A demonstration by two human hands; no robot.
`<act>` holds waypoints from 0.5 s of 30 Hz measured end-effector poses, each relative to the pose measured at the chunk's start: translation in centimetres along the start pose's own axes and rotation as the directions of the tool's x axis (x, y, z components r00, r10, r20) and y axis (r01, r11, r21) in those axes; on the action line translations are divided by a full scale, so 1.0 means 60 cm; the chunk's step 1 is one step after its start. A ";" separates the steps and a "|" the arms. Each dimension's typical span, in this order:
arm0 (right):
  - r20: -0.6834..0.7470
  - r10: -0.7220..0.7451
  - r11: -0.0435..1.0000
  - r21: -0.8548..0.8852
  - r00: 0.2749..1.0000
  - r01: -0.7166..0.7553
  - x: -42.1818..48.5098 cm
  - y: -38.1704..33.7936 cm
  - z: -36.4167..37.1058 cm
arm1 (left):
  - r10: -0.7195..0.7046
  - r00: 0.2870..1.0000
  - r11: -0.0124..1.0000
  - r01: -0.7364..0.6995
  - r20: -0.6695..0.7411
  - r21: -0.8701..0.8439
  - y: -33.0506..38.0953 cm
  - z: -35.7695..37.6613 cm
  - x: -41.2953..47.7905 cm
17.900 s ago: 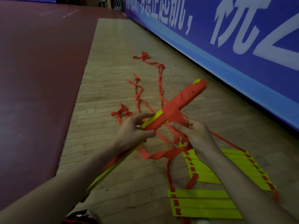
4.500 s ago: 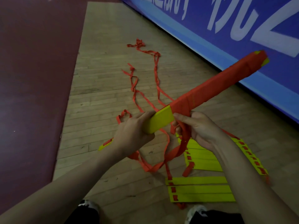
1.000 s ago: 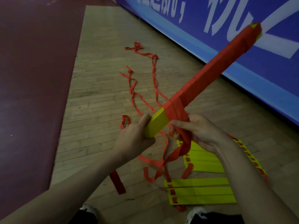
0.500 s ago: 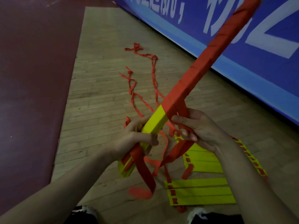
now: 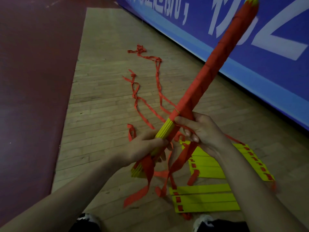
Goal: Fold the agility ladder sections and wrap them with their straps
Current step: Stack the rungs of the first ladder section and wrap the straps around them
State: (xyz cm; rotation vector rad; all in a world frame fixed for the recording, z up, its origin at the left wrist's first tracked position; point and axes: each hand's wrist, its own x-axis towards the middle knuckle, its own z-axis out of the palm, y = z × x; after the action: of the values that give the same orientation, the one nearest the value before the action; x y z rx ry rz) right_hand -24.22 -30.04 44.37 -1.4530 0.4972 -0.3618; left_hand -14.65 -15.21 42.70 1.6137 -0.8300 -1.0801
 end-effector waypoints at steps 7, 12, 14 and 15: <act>-0.124 0.003 0.999 0.033 0.992 0.001 0.011 0.013 0.007 | 0.371 0.884 0.697 -0.063 -0.284 0.714 -0.056 0.005 0.005; -0.138 0.006 1.000 -0.014 0.990 -0.008 0.014 0.018 0.005 | 0.456 0.825 0.671 -0.073 -0.333 0.738 -0.058 0.011 0.009; -0.107 0.009 1.000 -0.028 0.994 -0.012 0.015 0.018 0.001 | 0.454 0.829 0.664 -0.070 -0.327 0.745 -0.060 0.007 0.010; -0.083 0.011 0.999 -0.044 0.996 -0.015 0.015 0.019 -0.002 | 0.447 0.833 0.666 -0.067 -0.326 0.743 -0.060 0.004 0.010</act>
State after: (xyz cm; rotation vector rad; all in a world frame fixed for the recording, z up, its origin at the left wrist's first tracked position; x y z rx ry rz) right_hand -23.60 -30.48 43.16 -1.4817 0.5843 -0.4041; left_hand -14.58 -14.78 39.04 2.1792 -1.1640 -0.0591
